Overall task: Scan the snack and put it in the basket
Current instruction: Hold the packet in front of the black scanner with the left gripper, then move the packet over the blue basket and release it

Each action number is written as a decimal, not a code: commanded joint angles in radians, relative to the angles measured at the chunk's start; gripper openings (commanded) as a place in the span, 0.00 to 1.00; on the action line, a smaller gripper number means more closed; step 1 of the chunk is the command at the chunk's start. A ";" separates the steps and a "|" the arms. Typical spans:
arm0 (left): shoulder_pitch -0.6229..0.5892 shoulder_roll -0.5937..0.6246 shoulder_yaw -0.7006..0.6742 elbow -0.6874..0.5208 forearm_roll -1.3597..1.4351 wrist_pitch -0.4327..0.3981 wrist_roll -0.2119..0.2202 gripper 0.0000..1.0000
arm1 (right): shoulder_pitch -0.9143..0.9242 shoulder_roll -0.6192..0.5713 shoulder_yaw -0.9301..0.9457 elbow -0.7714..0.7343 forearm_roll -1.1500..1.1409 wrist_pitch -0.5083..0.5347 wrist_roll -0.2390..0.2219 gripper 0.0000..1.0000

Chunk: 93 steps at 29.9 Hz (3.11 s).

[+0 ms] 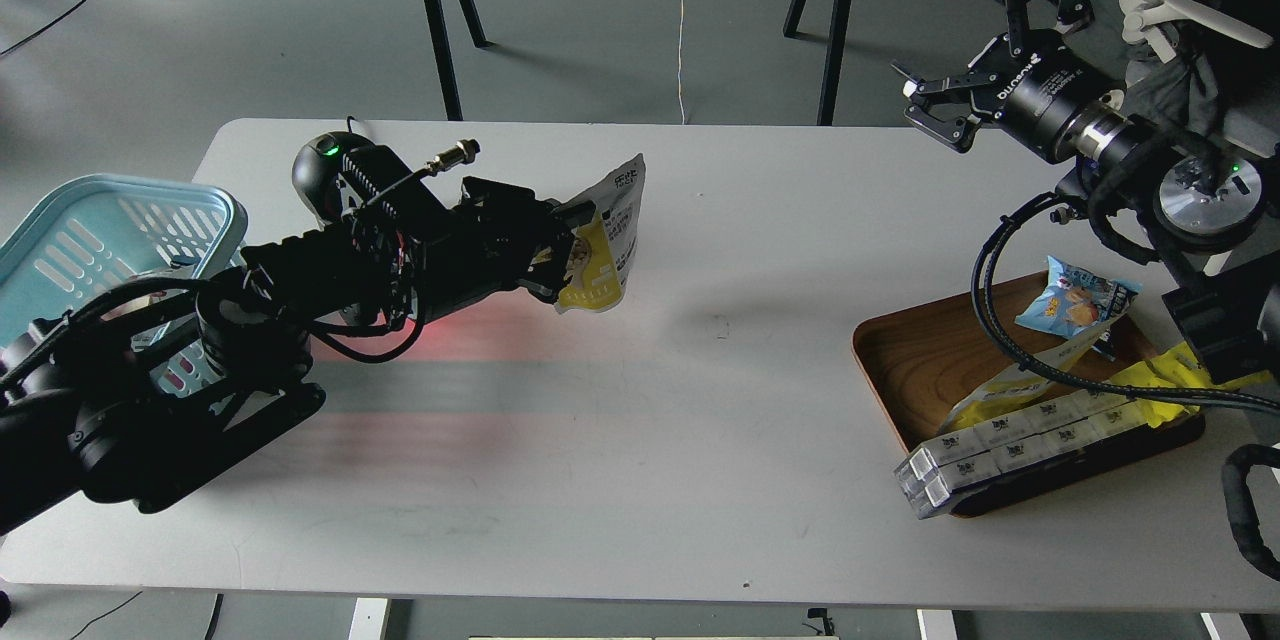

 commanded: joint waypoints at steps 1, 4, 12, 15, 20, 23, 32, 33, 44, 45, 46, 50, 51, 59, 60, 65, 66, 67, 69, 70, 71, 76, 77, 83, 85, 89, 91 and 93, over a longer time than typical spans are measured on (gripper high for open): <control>-0.001 0.043 -0.012 -0.051 0.000 0.001 0.003 0.00 | 0.005 0.001 0.001 0.001 0.000 0.000 0.000 0.99; 0.006 0.083 -0.036 -0.094 0.000 0.004 0.001 0.00 | 0.010 0.001 0.001 0.001 0.000 0.000 0.000 0.99; 0.013 0.206 -0.053 -0.154 0.000 0.013 0.001 0.00 | 0.013 0.001 -0.001 0.001 0.000 0.000 0.001 0.99; 0.024 0.243 -0.055 -0.154 0.000 0.033 0.001 0.00 | 0.016 0.001 -0.001 0.001 0.000 0.000 0.000 0.99; 0.075 0.295 -0.055 -0.149 0.000 0.061 0.001 0.00 | 0.016 0.001 -0.001 0.001 -0.001 0.000 0.000 0.99; 0.104 0.312 -0.055 -0.145 0.000 0.085 0.001 0.00 | 0.014 0.001 -0.001 0.001 -0.001 0.000 0.000 0.99; 0.136 0.324 -0.067 -0.148 0.000 0.102 0.007 0.00 | 0.014 0.010 -0.002 0.001 -0.001 0.000 0.000 0.99; 0.139 0.325 -0.067 -0.152 0.000 0.099 0.009 0.00 | 0.014 0.010 -0.002 0.001 -0.001 0.000 0.000 0.99; 0.139 0.364 -0.087 -0.220 0.000 -0.062 0.053 0.00 | 0.011 0.016 -0.002 0.001 -0.003 0.000 0.000 0.99; 0.138 0.362 -0.087 -0.220 0.000 -0.073 0.053 0.00 | 0.011 0.019 -0.002 0.001 -0.003 0.000 0.000 0.99; 0.136 0.361 -0.087 -0.220 0.000 -0.082 0.053 0.00 | 0.011 0.021 -0.002 0.001 -0.003 0.000 0.000 0.99; 0.133 0.359 -0.087 -0.220 0.000 -0.091 0.052 0.00 | 0.013 0.022 -0.002 0.001 -0.009 0.000 0.000 0.99; 0.133 0.362 -0.089 -0.220 0.000 -0.093 0.052 0.00 | 0.013 0.022 -0.002 0.001 -0.009 0.000 0.000 0.99; 0.133 0.462 -0.133 -0.226 0.000 -0.050 0.035 0.00 | 0.011 0.022 -0.002 0.001 -0.011 0.000 0.000 0.99; 0.133 0.483 -0.142 -0.227 0.000 -0.038 0.035 0.00 | 0.011 0.022 -0.002 0.001 -0.011 0.000 0.001 0.99; 0.133 0.606 -0.184 -0.231 0.000 0.013 0.000 0.00 | 0.011 0.029 -0.002 0.001 -0.011 0.000 0.006 0.99; 0.133 0.632 -0.193 -0.231 0.000 0.028 -0.005 0.00 | 0.011 0.029 -0.002 0.001 -0.011 0.000 0.009 0.99; 0.133 0.658 -0.199 -0.231 0.000 0.042 -0.010 0.00 | 0.013 0.030 -0.002 0.001 -0.009 0.000 0.011 0.99; 0.133 0.727 -0.202 -0.231 0.000 0.076 -0.023 0.00 | 0.013 0.030 -0.002 0.001 -0.011 0.000 0.012 0.99; 0.133 0.761 -0.202 -0.231 0.000 0.094 -0.026 0.00 | 0.013 0.030 -0.002 0.001 -0.011 0.000 0.011 0.99; 0.134 0.798 -0.202 -0.229 -0.020 0.116 -0.028 0.00 | 0.013 0.030 -0.002 0.001 -0.011 0.000 0.012 0.99; 0.137 0.962 -0.178 -0.203 -0.159 0.228 -0.082 0.00 | 0.013 0.039 -0.002 0.001 -0.011 0.002 0.012 0.99; 0.137 0.989 -0.162 -0.189 -0.184 0.251 -0.091 0.00 | 0.013 0.039 -0.002 0.001 -0.011 0.002 0.012 0.99; 0.136 1.103 -0.020 -0.099 -0.348 0.396 -0.164 0.00 | 0.014 0.039 -0.002 0.001 -0.011 0.003 0.012 0.99; 0.137 1.117 0.034 -0.065 -0.367 0.452 -0.180 0.00 | 0.014 0.038 -0.002 0.001 -0.011 0.003 0.012 0.99; 0.136 1.119 0.141 0.016 -0.393 0.551 -0.209 0.00 | 0.014 0.038 -0.002 0.001 -0.011 0.003 0.012 0.99; 0.137 1.119 0.181 0.038 -0.407 0.578 -0.218 0.00 | 0.014 0.039 -0.002 0.001 -0.011 0.003 0.012 0.99; 0.136 1.119 0.224 0.050 -0.408 0.601 -0.229 0.00 | 0.014 0.039 -0.002 0.001 -0.011 0.003 0.012 0.99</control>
